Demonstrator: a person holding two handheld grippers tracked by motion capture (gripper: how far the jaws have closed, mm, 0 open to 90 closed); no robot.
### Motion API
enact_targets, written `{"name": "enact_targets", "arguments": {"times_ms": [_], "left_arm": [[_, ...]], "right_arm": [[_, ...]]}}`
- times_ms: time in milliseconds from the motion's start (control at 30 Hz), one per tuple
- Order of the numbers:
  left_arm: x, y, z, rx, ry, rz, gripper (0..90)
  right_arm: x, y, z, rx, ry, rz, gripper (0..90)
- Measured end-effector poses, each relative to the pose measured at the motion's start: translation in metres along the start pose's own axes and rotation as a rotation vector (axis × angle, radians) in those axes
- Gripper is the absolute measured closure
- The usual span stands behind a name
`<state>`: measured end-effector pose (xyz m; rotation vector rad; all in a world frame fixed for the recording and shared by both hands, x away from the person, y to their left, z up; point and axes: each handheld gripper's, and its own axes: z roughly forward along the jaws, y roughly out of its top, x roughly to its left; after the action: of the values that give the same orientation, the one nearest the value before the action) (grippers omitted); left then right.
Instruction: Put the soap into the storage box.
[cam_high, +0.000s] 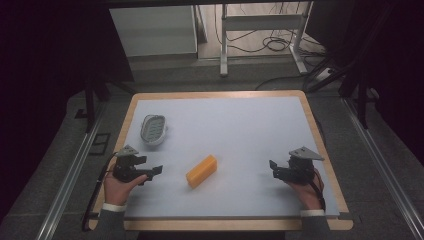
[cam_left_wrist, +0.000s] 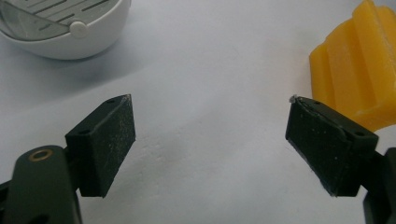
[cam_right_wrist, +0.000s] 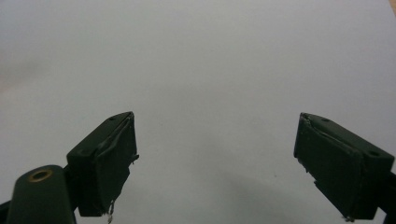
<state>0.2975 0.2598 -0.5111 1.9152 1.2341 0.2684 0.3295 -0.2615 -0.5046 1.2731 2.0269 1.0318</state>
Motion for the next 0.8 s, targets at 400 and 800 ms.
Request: {"name": "enact_targets", "arguments": {"times_ms": [400,800], "left_arm": [[-0.002,0.002,-0.007,0.010,0.031,-0.004,18.8],[-0.004,0.003,-0.013,0.038,0.064,0.005,21.3]], "right_arm": [[-0.006,0.000,-0.011,-0.049,-0.017,0.017,12.7],[-0.005,-0.004,-0.007,0.007,-0.014,-0.027,14.1]]}}
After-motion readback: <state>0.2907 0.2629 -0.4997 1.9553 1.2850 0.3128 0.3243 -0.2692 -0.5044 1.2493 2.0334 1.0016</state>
